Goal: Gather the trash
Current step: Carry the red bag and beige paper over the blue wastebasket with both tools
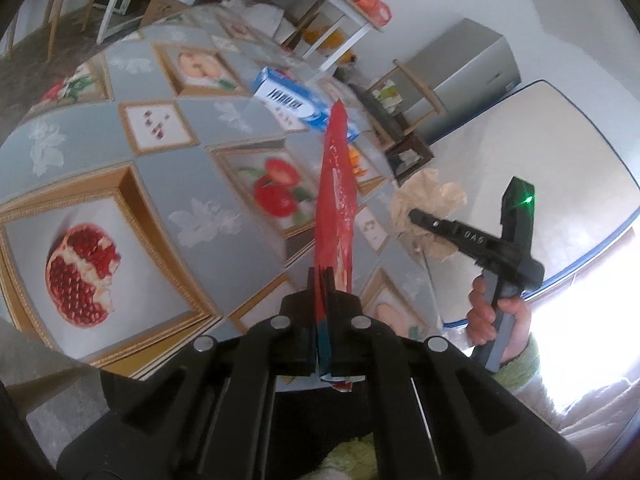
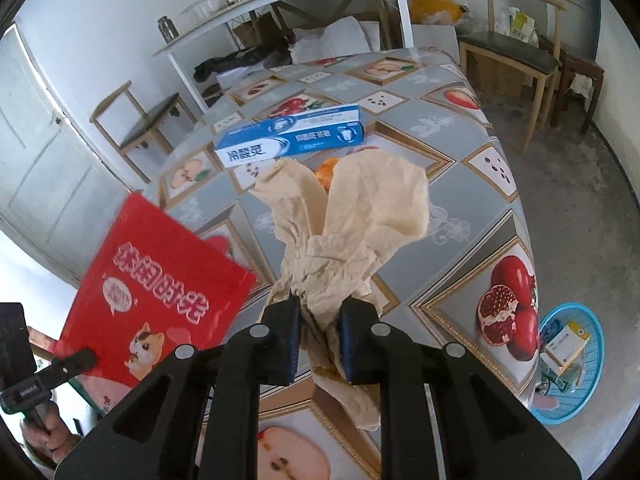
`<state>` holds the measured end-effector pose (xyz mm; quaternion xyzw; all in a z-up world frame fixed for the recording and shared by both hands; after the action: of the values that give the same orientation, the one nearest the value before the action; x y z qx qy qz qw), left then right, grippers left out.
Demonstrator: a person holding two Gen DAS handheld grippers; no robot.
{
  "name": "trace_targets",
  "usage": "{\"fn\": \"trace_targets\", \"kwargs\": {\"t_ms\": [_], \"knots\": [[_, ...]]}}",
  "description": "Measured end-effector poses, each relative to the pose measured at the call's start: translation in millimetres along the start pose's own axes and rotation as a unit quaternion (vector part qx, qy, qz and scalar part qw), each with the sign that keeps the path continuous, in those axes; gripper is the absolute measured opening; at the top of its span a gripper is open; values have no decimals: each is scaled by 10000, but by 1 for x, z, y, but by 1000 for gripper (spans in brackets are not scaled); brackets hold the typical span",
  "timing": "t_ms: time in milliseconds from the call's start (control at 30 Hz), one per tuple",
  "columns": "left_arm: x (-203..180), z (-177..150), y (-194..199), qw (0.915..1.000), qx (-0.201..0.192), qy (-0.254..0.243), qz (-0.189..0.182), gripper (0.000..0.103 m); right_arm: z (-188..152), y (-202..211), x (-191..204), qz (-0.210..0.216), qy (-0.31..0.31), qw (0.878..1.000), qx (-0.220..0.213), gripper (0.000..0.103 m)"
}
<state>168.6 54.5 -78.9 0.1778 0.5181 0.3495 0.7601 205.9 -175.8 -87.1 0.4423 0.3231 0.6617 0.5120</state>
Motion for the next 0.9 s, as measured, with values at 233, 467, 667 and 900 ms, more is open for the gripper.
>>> {"fn": "trace_targets", "kwargs": {"t_ms": [233,467,667,900], "knots": [[-28,21,10,9988,-278,-377,-140,1,-1,13,7,164,-94,9998,-77,17],[-57,36,17,9961,-488,-704,-218,1,-4,38,6,192,-188,9991,-321,17],[-81,43,18,9935,-575,-961,-225,1,-10,67,-12,232,-399,9970,-615,17],[-125,52,9,9881,-538,-1391,-369,1,-30,124,-73,-55,-1012,9876,-1195,17]]}}
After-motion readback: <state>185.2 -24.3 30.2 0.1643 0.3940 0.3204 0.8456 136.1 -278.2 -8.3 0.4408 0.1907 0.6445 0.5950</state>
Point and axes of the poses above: each gripper's, at about its wrist camera, not at the fingertips, and y roughly against the way its jaws point, x to its left, z to its top, the point moved 9 cm from there along -y, roughly the way its jaws point, and after that the axes turned 10 degrees about x, right-handed, at the moved point
